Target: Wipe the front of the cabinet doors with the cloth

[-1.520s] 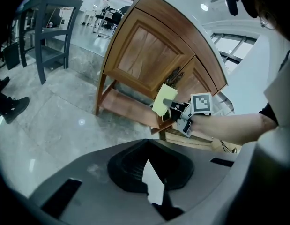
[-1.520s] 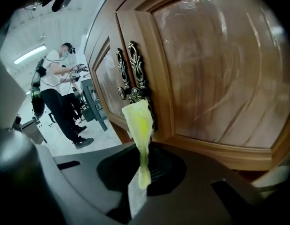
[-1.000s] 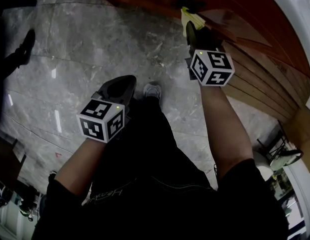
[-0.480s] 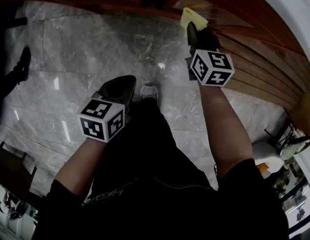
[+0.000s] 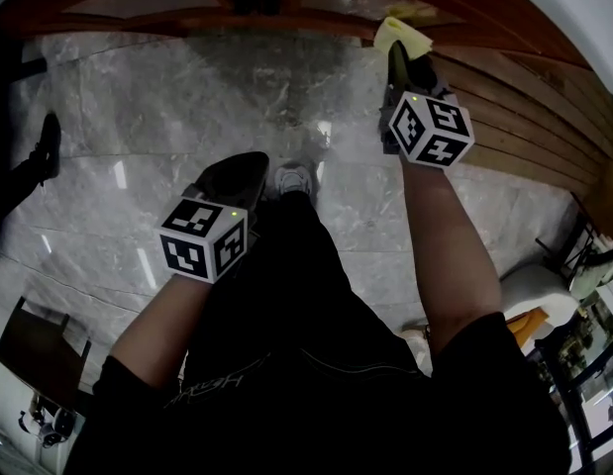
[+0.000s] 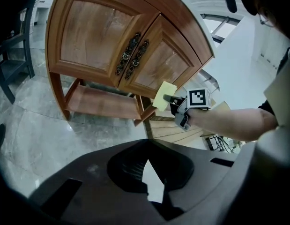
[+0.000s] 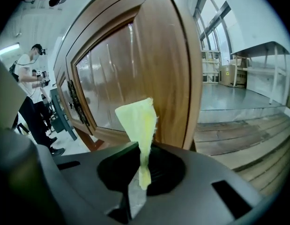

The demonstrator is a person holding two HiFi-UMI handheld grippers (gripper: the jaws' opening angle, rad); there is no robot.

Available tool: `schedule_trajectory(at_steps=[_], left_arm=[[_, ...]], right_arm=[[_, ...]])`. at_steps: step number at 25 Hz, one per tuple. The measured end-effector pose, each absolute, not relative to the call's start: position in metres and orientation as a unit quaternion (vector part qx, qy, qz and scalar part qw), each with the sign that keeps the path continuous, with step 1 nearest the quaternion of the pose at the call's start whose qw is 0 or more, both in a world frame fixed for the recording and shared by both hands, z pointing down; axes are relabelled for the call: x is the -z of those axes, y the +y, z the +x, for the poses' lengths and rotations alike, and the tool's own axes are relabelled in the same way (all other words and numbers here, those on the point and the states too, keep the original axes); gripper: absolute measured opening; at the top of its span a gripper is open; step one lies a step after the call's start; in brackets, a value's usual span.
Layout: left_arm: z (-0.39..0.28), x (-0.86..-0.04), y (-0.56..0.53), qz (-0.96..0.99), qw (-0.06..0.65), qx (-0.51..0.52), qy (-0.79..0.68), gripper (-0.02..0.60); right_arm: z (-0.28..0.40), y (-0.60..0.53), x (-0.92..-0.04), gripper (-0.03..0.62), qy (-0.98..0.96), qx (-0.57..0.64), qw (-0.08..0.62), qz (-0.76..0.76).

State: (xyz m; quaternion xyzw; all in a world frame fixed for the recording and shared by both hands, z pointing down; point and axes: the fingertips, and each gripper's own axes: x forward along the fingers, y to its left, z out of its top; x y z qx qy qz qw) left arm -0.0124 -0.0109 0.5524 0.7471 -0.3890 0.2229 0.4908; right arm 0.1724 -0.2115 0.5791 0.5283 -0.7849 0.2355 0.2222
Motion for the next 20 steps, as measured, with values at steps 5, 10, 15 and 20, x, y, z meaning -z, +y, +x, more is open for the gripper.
schedule_trajectory(at_steps=[5, 10, 15, 20], left_arm=[[0.005, -0.551, -0.018, 0.755, 0.486, -0.225, -0.380, 0.006], [0.015, -0.554, -0.019, 0.756, 0.485, -0.232, -0.374, 0.006], [0.024, -0.557, -0.016, 0.754, 0.487, -0.241, -0.369, 0.006], [0.037, -0.551, -0.019, 0.760, 0.482, -0.233, -0.367, 0.006]], right_arm=[[0.209, -0.209, -0.581, 0.041, -0.765, -0.243, 0.218, 0.555], [0.246, -0.209, -0.584, 0.041, -0.739, -0.260, 0.201, 0.588], [0.267, -0.208, -0.587, 0.041, -0.726, -0.274, 0.186, 0.603], [0.281, -0.186, -0.584, 0.041, -0.724, -0.281, 0.190, 0.601]])
